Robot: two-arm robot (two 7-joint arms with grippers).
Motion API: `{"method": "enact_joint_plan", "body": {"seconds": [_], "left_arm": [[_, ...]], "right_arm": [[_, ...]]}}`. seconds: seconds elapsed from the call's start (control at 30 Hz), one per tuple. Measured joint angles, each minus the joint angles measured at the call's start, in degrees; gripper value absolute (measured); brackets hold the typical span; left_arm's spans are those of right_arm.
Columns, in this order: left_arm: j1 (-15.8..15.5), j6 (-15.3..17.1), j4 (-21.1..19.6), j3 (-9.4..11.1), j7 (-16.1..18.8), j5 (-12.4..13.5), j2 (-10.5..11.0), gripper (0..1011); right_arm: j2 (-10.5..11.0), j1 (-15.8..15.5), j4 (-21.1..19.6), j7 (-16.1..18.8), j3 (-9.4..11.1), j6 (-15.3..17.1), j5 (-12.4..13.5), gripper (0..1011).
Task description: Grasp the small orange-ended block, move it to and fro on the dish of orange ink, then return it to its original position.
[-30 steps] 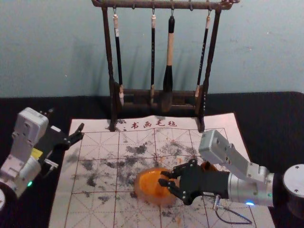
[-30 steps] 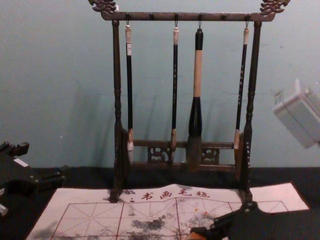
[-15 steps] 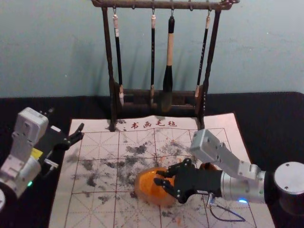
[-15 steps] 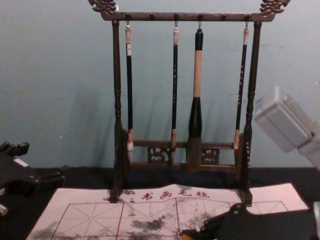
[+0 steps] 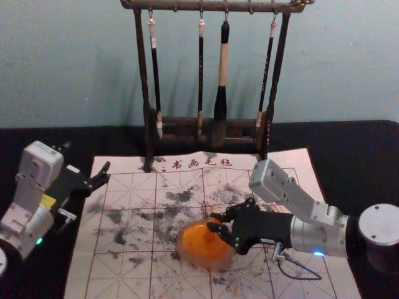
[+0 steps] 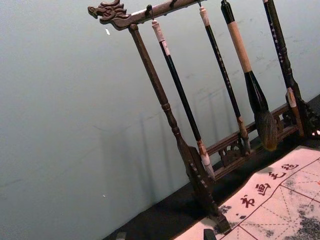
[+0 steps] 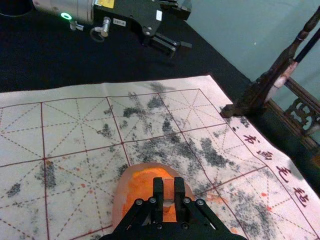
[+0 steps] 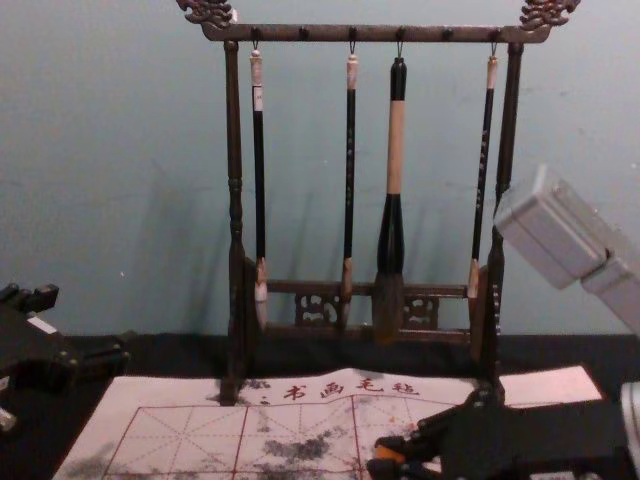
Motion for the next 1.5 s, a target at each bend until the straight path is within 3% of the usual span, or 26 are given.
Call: {"method": "enact_joint_plan", "body": {"seconds": [0.63, 1.07, 1.5], "left_arm": [[0.0, 0.0, 0.0, 0.0, 0.0, 0.0, 0.0, 1001], [0.0, 0.0, 0.0, 0.0, 0.0, 0.0, 0.0, 1001], [0.0, 0.0, 0.0, 0.0, 0.0, 0.0, 0.0, 1001]], "right_arm": [[3.5, -2.82, -3.72, 0.55, 1.96, 1.02, 1.5, 95], [4.05, -3.09, -5.52, 1.49, 0.64, 1.43, 1.36, 95], [2.68, -1.58, -4.95, 2.01, -1.27, 1.71, 0.23, 95]]}}
